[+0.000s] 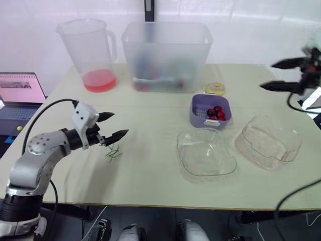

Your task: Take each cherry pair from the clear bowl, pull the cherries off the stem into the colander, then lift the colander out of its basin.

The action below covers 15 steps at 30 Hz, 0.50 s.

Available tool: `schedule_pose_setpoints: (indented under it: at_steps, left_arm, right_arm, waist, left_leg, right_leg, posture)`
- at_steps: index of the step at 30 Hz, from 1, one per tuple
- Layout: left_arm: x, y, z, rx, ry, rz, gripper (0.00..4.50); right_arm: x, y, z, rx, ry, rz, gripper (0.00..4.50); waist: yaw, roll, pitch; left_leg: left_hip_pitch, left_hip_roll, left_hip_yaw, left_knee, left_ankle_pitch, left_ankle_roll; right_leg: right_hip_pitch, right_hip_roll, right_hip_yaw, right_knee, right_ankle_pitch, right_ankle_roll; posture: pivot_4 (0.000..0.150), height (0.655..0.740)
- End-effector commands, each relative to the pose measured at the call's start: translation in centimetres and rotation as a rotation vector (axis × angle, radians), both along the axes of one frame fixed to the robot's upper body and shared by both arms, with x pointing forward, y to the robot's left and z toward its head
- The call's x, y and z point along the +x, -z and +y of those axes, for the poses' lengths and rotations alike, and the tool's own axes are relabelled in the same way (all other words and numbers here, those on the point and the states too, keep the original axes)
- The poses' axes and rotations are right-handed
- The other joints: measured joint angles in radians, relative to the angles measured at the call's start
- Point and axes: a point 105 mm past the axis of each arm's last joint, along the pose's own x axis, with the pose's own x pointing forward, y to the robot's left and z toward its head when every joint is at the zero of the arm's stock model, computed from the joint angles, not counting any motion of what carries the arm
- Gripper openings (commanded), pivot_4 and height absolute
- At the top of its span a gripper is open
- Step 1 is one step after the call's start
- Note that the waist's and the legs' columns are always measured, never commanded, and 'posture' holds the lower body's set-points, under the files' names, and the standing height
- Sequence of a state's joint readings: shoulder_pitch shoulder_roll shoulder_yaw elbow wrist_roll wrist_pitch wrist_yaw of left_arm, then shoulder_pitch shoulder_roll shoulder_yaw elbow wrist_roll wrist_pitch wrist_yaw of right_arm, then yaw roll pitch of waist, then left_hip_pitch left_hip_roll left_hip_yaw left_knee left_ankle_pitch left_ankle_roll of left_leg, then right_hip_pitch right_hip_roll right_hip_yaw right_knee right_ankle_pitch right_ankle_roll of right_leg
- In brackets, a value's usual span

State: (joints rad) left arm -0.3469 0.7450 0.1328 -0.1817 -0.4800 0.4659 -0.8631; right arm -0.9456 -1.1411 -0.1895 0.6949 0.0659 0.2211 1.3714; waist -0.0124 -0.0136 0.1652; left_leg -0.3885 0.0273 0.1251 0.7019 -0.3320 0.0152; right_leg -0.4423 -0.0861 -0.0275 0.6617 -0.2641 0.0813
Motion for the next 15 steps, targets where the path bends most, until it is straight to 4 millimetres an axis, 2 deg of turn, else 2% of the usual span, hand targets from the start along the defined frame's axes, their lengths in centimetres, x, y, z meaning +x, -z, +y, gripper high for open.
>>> schedule_pose_setpoints:
  at_steps: [1, 4, 8, 11, 15]
  left_arm:
    - [0.5, -0.2, -0.2, 0.024, 0.052, -0.020, 4.50]
    - [1.1, 0.2, -0.1, 0.028, 0.070, -0.007, 4.50]
    - [1.4, 0.7, 0.0, 0.003, 0.066, 0.024, 4.50]
    - [1.6, 1.2, 0.1, -0.015, 0.057, 0.032, 4.50]
    - [1.9, 1.2, 0.3, -0.045, 0.057, 0.047, 4.50]
  right_arm:
    - [-2.6, -0.7, -2.3, 0.024, 0.081, -0.165, 4.47]
    - [-5.1, 2.2, -4.5, 0.047, 0.157, -0.141, 4.47]
    - [-7.6, 4.1, -5.9, 0.123, 0.255, -0.217, 4.47]
    - [-9.0, 5.3, -6.4, 0.174, 0.308, -0.242, 4.47]
    - [-9.2, 5.7, -5.5, 0.206, 0.324, -0.252, 4.47]
  waist:
    - [0.000, 0.002, 0.000]
    - [0.000, 0.004, 0.000]
    - [-0.006, 0.003, 0.000]
    - [-0.002, 0.003, 0.000]
    - [-0.001, 0.003, 0.000]
  left_leg:
    - [0.000, 0.000, 0.001, 0.000, 0.000, 0.000]
    - [0.000, 0.000, 0.003, 0.001, 0.000, 0.000]
    - [0.002, 0.002, 0.003, 0.000, 0.000, -0.001]
    - [0.004, 0.002, 0.002, 0.000, 0.001, -0.001]
    - [0.008, 0.002, 0.002, 0.000, 0.001, -0.001]
  right_leg:
    - [0.000, 0.000, 0.000, 0.001, 0.000, 0.000]
    - [0.000, 0.003, 0.000, 0.002, 0.000, 0.000]
    - [0.000, 0.005, 0.000, 0.001, 0.000, 0.000]
    - [0.002, 0.006, 0.001, 0.001, 0.000, 0.001]
    - [0.006, 0.005, 0.001, 0.001, 0.000, 0.001]
  posture:
    - [0.150, 0.7078]
    - [0.150, 0.7078]
    - [0.150, 0.7078]
    - [0.150, 0.7078]
    - [0.150, 0.7078]
